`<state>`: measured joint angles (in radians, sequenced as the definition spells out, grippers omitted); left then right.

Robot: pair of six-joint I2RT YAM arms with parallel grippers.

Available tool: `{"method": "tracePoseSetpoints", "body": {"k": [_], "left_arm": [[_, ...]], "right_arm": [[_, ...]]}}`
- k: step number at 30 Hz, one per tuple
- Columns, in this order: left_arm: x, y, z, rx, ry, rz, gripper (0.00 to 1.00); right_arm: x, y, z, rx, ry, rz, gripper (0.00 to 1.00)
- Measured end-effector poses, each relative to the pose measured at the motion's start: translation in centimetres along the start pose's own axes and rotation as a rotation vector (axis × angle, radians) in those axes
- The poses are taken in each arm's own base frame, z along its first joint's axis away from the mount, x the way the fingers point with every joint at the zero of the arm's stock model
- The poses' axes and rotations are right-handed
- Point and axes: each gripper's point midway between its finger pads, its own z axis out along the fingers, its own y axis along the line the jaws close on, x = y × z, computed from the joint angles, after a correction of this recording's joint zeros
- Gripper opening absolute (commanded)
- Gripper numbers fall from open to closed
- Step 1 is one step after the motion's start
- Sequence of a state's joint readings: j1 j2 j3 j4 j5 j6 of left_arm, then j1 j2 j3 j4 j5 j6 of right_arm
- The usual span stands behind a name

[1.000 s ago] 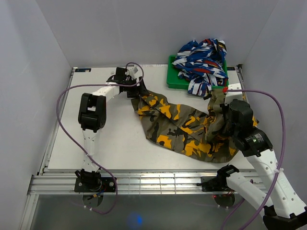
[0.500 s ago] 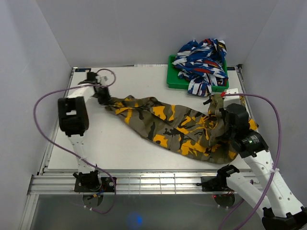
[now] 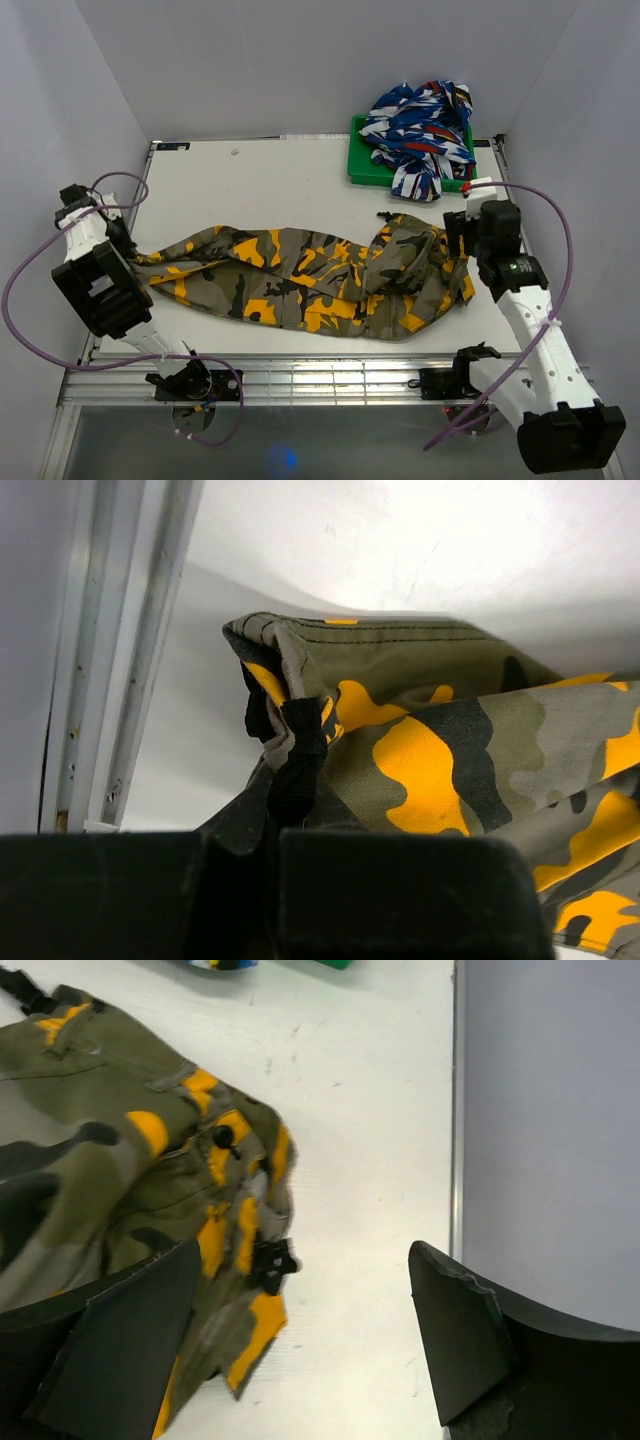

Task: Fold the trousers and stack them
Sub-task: Move the trousers to the center of the board, then flatten the trousers out

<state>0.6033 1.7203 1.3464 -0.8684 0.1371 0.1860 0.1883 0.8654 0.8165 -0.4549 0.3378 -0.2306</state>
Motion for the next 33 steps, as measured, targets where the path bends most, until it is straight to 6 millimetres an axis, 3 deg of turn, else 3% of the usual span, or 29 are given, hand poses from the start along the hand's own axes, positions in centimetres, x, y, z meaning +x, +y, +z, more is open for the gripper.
{"method": "tracePoseSetpoints", "body": {"k": [4, 8, 13, 20, 23, 27, 29, 33], "left_arm": [[2.4, 0.4, 1.0, 0.000, 0.071, 0.026, 0.00], [2.7, 0.5, 1.6, 0.001, 0.090, 0.033, 0.00], [2.9, 0.6, 2.6, 0.009, 0.120, 0.029, 0.00], [3.2, 0.6, 3.3, 0.014, 0.138, 0.024, 0.00], [3.1, 0.6, 3.3, 0.012, 0.133, 0.025, 0.00], [2.9, 0.7, 3.5, 0.011, 0.128, 0.026, 0.00], [2.9, 0.7, 3.6, 0.011, 0.127, 0.025, 0.00], [2.8, 0.7, 3.6, 0.010, 0.125, 0.026, 0.00]], "right_arm": [[0.7, -3.9, 2.0, -0.037, 0.074, 0.026, 0.85], [2.8, -5.3, 4.7, -0.172, 0.187, 0.087, 0.84], [6.1, -2.9, 6.2, -0.370, 0.288, 0.177, 0.83], [5.8, 0.2, 8.2, -0.563, 0.320, 0.304, 0.76], [6.3, 1.0, 8.4, -0.606, 0.349, 0.347, 0.85], [5.3, 1.0, 8.1, -0.648, 0.342, 0.429, 0.99], [3.6, 0.5, 8.0, -0.657, 0.305, 0.448, 0.91], [0.2, -0.7, 7.9, -0.666, 0.226, 0.465, 0.90]]}}
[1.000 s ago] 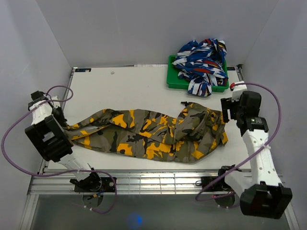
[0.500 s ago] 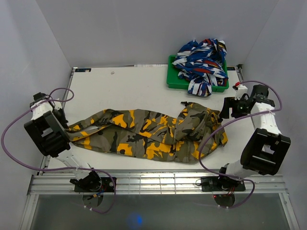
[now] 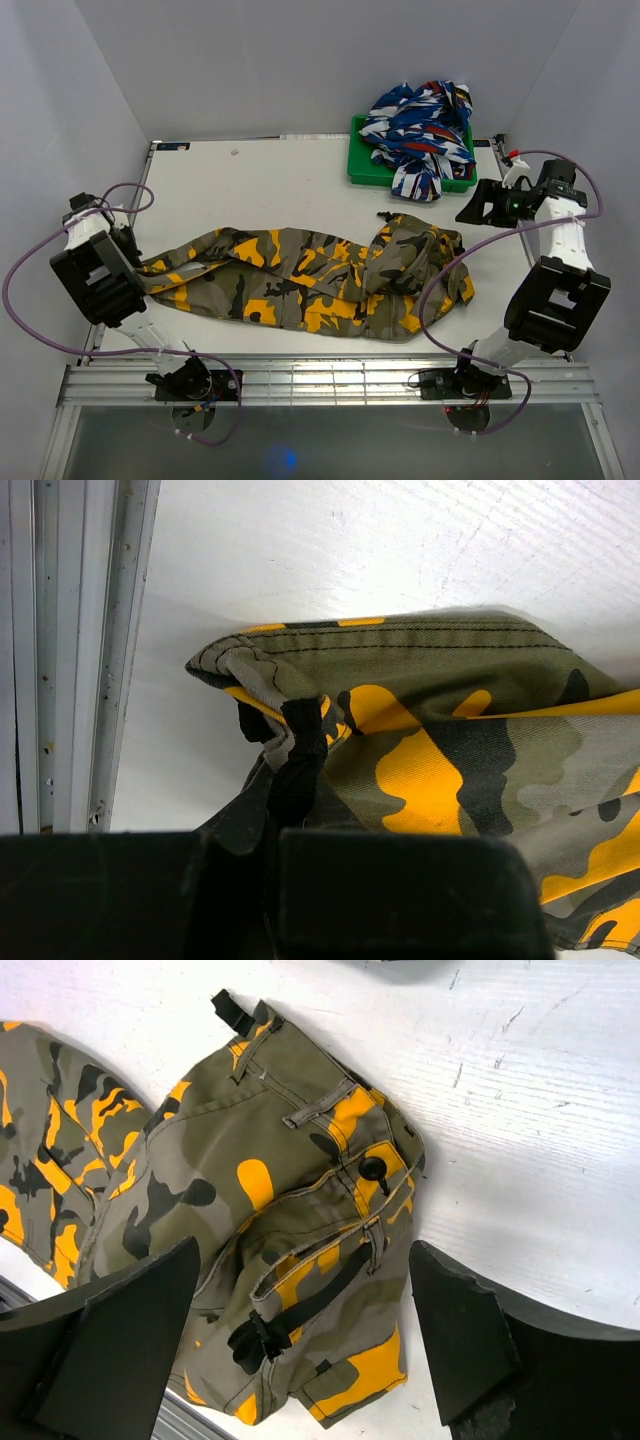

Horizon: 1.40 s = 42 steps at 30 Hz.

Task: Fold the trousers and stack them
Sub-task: Flatten the trousers out

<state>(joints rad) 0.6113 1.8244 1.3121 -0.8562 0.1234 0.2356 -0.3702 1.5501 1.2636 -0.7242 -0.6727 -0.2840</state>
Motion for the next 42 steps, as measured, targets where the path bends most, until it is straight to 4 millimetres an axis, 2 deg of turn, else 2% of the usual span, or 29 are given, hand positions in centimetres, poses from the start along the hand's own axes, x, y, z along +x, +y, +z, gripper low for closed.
{"method": "tracePoseSetpoints", "body": {"k": [2, 4, 6, 8, 9, 10, 12, 13, 15, 17, 18, 22, 24, 27, 29, 31, 34, 36, 37, 38, 40, 41, 42], "left_arm": [[0.0, 0.0, 0.0, 0.000, 0.000, 0.000, 0.00], [0.0, 0.0, 0.0, 0.000, 0.001, 0.000, 0.00], [0.0, 0.0, 0.0, 0.000, 0.001, 0.000, 0.00], [0.0, 0.0, 0.0, 0.000, 0.001, 0.000, 0.00], [0.0, 0.0, 0.1, 0.000, 0.002, 0.000, 0.00], [0.0, 0.0, 0.1, 0.000, 0.003, 0.000, 0.00], [0.0, 0.0, 0.2, -0.001, 0.004, 0.000, 0.00], [0.0, 0.1, 0.2, -0.002, 0.003, 0.000, 0.00], [0.0, 0.1, 0.3, -0.003, 0.005, -0.001, 0.00], [0.0, 0.2, 0.6, -0.004, 0.007, -0.003, 0.00], [0.0, 0.3, 0.7, -0.004, 0.009, -0.005, 0.00], [-0.3, 0.7, 1.3, 0.000, 0.017, -0.025, 0.00], [-0.6, 0.9, 1.4, 0.003, 0.016, -0.036, 0.00], [-0.8, 1.1, 1.2, 0.014, 0.006, -0.051, 0.00], [-0.8, 1.3, 1.1, 0.019, 0.005, -0.058, 0.00], [-0.8, 1.5, 1.0, 0.024, 0.003, -0.063, 0.00], [-0.6, 2.0, 0.9, 0.027, 0.003, -0.065, 0.00], [-0.4, 2.6, 0.9, 0.023, 0.001, -0.063, 0.00], [-0.2, 3.0, 1.0, 0.021, 0.001, -0.064, 0.00], [-0.1, 3.3, 1.0, 0.019, 0.002, -0.065, 0.00], [0.5, 3.7, 1.1, 0.022, 0.009, -0.062, 0.03], [0.7, 3.8, 1.1, 0.027, 0.013, -0.056, 0.19], [0.9, 3.8, 1.2, 0.038, 0.015, -0.041, 0.32]], "right_arm": [[-0.4, 0.0, 0.1, -0.005, -0.002, 0.004, 0.94], [0.3, -0.5, 0.7, -0.001, 0.029, 0.025, 1.00], [1.2, -1.2, 1.6, 0.010, 0.069, 0.044, 0.93], [2.6, -2.1, 2.6, 0.029, 0.129, 0.063, 0.83], [3.4, -2.5, 3.1, 0.041, 0.164, 0.070, 0.73], [4.0, -2.7, 3.5, 0.050, 0.189, 0.074, 0.45], [5.3, -3.0, 4.0, 0.065, 0.239, 0.076, 0.14], [5.6, -3.0, 4.0, 0.074, 0.257, 0.073, 0.08], [5.7, -3.1, 3.6, 0.088, 0.270, 0.061, 0.08], [4.9, -3.4, 2.6, 0.107, 0.259, 0.061, 0.08], [3.9, -3.8, 1.8, 0.120, 0.237, 0.057, 0.08], [-2.2, -5.4, -2.6, 0.182, 0.086, 0.025, 0.08], [-4.9, -5.9, -5.5, 0.224, -0.004, -0.003, 0.08], [-5.3, -6.4, -8.7, 0.293, -0.055, -0.024, 0.08], [-4.0, -6.8, -10.1, 0.334, -0.050, -0.024, 0.08], [-1.6, -7.7, -10.8, 0.365, -0.019, -0.011, 0.08], [4.0, -9.7, -11.3, 0.407, 0.070, 0.028, 0.08], [8.9, -10.8, -11.6, 0.432, 0.152, 0.063, 0.08], [10.7, -11.0, -11.6, 0.437, 0.186, 0.072, 0.08], [12.7, -11.3, -11.8, 0.449, 0.220, 0.075, 0.09], [15.7, -11.3, -11.9, 0.452, 0.291, 0.068, 0.45], [16.5, -11.3, -11.9, 0.444, 0.321, 0.052, 0.67], [16.7, -11.3, -12.0, 0.436, 0.334, 0.026, 0.95]]}}
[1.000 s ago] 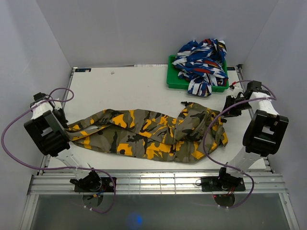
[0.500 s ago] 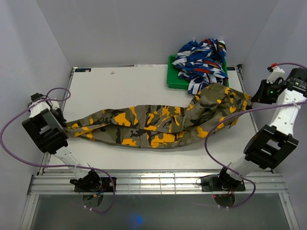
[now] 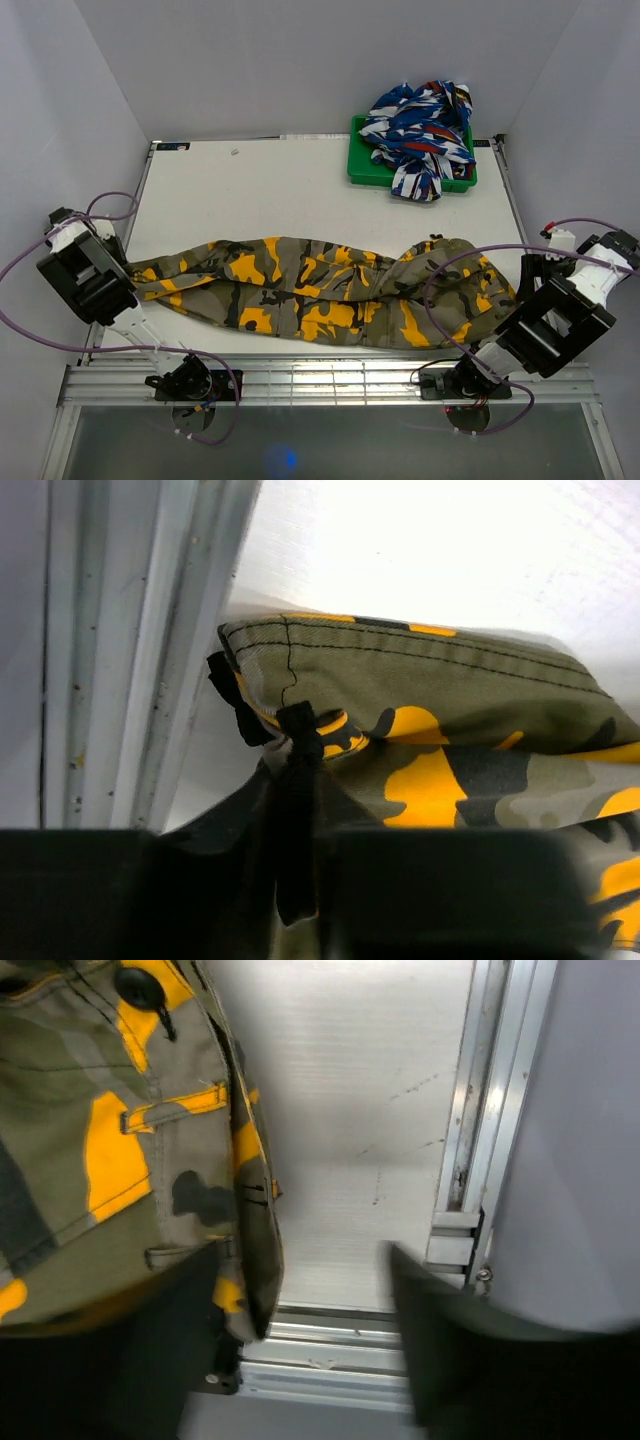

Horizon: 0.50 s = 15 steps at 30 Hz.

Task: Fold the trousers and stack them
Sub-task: Flatten the trousers out

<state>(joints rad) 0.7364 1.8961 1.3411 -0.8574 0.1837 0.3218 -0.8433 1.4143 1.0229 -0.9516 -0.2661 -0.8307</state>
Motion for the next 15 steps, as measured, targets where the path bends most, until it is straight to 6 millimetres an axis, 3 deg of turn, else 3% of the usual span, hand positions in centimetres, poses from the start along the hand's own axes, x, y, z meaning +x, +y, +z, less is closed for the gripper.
{"method": "tracePoseSetpoints", "body": {"k": [2, 3, 6, 9, 11, 12, 15], "left_arm": [[0.1, -0.4, -0.1, 0.039, -0.006, 0.040, 0.62], [0.2, -0.8, -0.2, 0.068, -0.009, 0.061, 0.78], [0.3, -2.4, -1.2, 0.163, -0.029, 0.110, 0.92], [-0.3, -3.9, -3.2, 0.238, -0.063, 0.166, 0.94], [-1.7, -4.4, -4.9, 0.274, -0.102, 0.215, 0.95], [-2.3, -4.7, -5.7, 0.290, -0.116, 0.235, 0.95], [-4.1, -5.6, -8.6, 0.340, -0.170, 0.321, 0.95]], "right_arm": [[-0.9, -0.3, -0.6, -0.003, -0.022, -0.055, 0.91], [-2.4, -0.6, -1.5, -0.008, -0.065, -0.089, 0.90], [-8.1, -1.5, -4.5, 0.001, -0.202, -0.190, 0.90], [-15.0, -0.6, -7.2, -0.012, -0.346, -0.365, 0.90], [-17.8, 1.3, -7.6, -0.058, -0.404, -0.475, 0.91], [-19.1, 3.8, -7.0, -0.110, -0.416, -0.563, 0.91], [-20.1, 10.0, -5.0, -0.245, -0.418, -0.778, 0.93]]}}
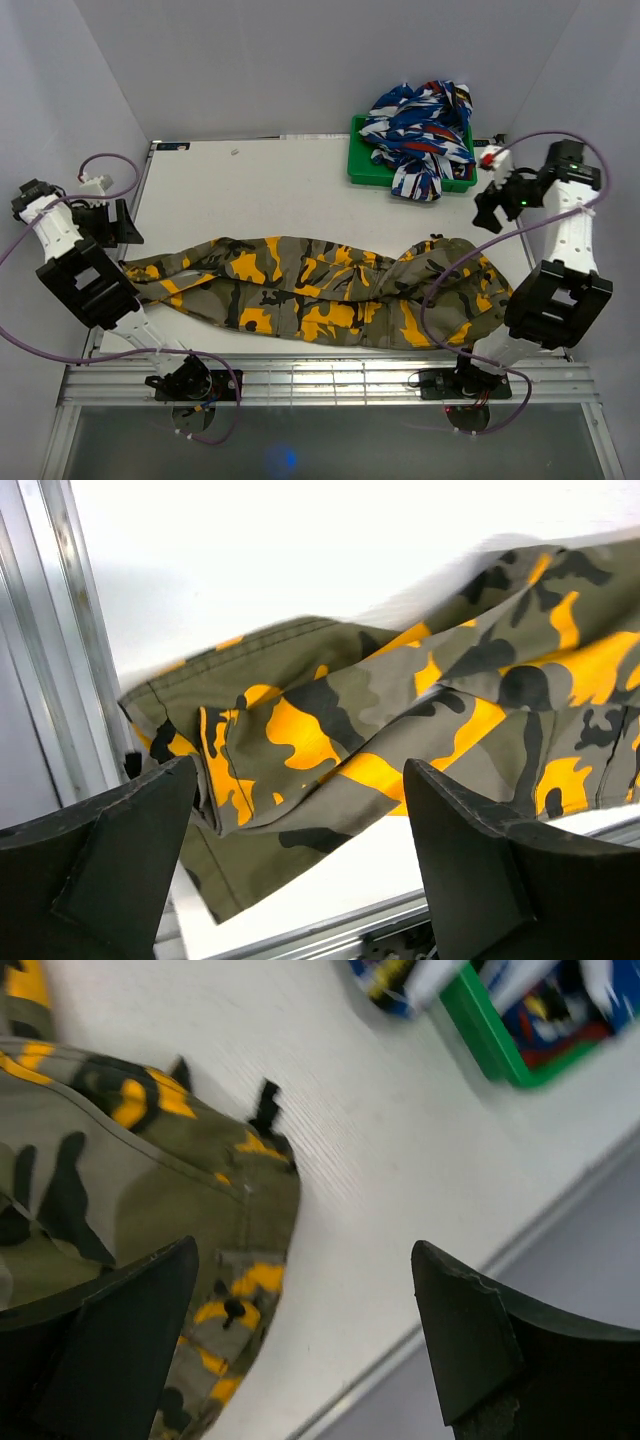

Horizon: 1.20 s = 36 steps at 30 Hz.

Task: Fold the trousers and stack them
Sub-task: Flatten the trousers out

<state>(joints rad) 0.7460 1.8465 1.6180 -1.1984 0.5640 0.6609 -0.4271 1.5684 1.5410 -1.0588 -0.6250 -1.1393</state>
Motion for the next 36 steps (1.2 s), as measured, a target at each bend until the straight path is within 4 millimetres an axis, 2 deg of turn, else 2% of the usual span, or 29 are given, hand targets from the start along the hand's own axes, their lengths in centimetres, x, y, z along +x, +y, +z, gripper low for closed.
{"method": "tracePoseSetpoints", "body": {"k": [3, 5, 9, 12, 14, 17, 18, 20, 21, 23, 24, 30, 33, 36], "left_arm": [[-1.3, -0.7, -1.1, 0.035, -0.030, 0.070, 0.94], [-1.0, -1.0, -1.1, 0.055, -0.022, 0.092, 0.93], [0.3, -1.4, -0.7, 0.089, 0.013, 0.131, 0.90], [2.1, -1.8, -0.1, 0.111, 0.051, 0.184, 0.88], [3.6, -2.0, 0.1, 0.118, 0.084, 0.241, 0.87], [5.7, -2.4, -0.3, 0.120, 0.126, 0.364, 0.86], [6.3, -2.6, -0.5, 0.114, 0.136, 0.409, 0.86], [7.5, -3.0, -0.9, 0.101, 0.152, 0.493, 0.85], [8.0, -3.2, -1.1, 0.086, 0.155, 0.536, 0.85], [8.6, -3.4, -1.3, 0.063, 0.153, 0.593, 0.85], [8.5, -3.3, -1.3, 0.047, 0.145, 0.619, 0.85], [6.6, -0.8, -0.6, -0.031, 0.112, 0.661, 0.80], [6.2, 0.4, 0.1, -0.045, 0.107, 0.665, 0.80], [6.0, 0.9, 0.4, -0.051, 0.106, 0.683, 0.77]], "right_arm": [[-2.8, 4.0, 4.3, -0.164, -0.027, -0.197, 0.95], [-4.2, 6.1, 7.2, -0.269, -0.046, -0.317, 0.97], [-4.6, 8.2, 12.1, -0.440, -0.021, -0.433, 1.00], [-3.4, 10.2, 14.9, -0.534, 0.036, -0.511, 1.00], [-2.2, 12.2, 15.6, -0.590, 0.071, -0.558, 1.00], [0.2, 15.9, 15.8, -0.678, 0.125, -0.633, 0.91], [0.9, 16.8, 15.7, -0.700, 0.138, -0.654, 0.80], [1.9, 18.0, 15.2, -0.726, 0.155, -0.681, 0.67], [2.1, 18.2, 15.0, -0.728, 0.161, -0.690, 0.49], [2.2, 18.0, 14.9, -0.721, 0.167, -0.705, 0.25], [2.2, 17.8, 14.9, -0.712, 0.173, -0.707, 0.08], [1.7, 15.9, 14.5, -0.640, 0.202, -0.669, 0.08], [0.6, 13.8, 13.5, -0.562, 0.192, -0.645, 0.08], [-0.7, 10.7, 12.1, -0.463, 0.175, -0.617, 0.08]]}}
